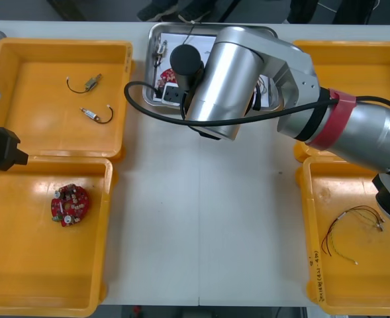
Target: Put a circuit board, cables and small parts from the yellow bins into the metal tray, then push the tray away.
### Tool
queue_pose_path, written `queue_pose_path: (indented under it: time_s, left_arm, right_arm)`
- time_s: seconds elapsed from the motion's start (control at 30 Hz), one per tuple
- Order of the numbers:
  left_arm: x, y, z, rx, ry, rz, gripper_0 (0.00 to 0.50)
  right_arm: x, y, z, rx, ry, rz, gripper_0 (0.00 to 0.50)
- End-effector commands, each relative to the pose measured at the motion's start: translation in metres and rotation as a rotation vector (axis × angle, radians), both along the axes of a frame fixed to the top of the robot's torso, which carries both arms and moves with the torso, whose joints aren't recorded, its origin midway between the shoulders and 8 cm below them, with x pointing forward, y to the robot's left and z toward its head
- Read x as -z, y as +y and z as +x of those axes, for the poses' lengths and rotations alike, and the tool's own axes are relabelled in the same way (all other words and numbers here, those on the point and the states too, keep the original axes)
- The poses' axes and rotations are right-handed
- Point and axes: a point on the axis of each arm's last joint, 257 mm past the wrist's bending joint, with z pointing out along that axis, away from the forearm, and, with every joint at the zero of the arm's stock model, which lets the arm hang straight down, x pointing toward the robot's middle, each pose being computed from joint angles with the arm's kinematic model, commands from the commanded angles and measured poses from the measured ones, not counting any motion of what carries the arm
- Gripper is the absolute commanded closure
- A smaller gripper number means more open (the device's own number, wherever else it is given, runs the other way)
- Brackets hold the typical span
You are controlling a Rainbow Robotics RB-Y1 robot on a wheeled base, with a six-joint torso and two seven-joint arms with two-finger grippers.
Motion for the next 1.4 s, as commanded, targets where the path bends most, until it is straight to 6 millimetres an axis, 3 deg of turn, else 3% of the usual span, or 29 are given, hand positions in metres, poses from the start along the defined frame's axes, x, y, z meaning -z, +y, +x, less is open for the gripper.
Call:
queue_pose_path:
  time_s: [0.03,0.3,0.63,0.77,1.07,1.4]
  left_arm:
    - [-0.015,0.019,-0.004,0.06,-0.03,0.101,0.0]
    - [-0.015,0.019,-0.004,0.06,-0.03,0.101,0.0]
    - [-0.015,0.019,-0.004,0.06,-0.03,0.101,0.0]
    - [-0.015,0.019,-0.004,0.06,-0.03,0.101,0.0]
    - [-0.015,0.019,-0.004,0.06,-0.03,0.101,0.0]
    - [-0.015,0.019,-0.004,0.06,-0.03,0.101,0.0]
  right_arm:
    - [-0.02,-0.001,-0.026,0.038,0.036,0.1,0.0]
    - [-0.032,-0.057,-0.072,0.18,0.114,0.173,0.0]
    - [-0.071,-0.079,-0.083,0.258,0.047,0.424,0.0]
    - [-0.077,-0.1,-0.086,0.36,0.079,0.572,0.0]
    - [-0.089,-0.165,-0.079,0.557,0.056,0.71,0.0]
    - [-0.07,-0.249,-0.093,0.76,0.042,0.743,0.0]
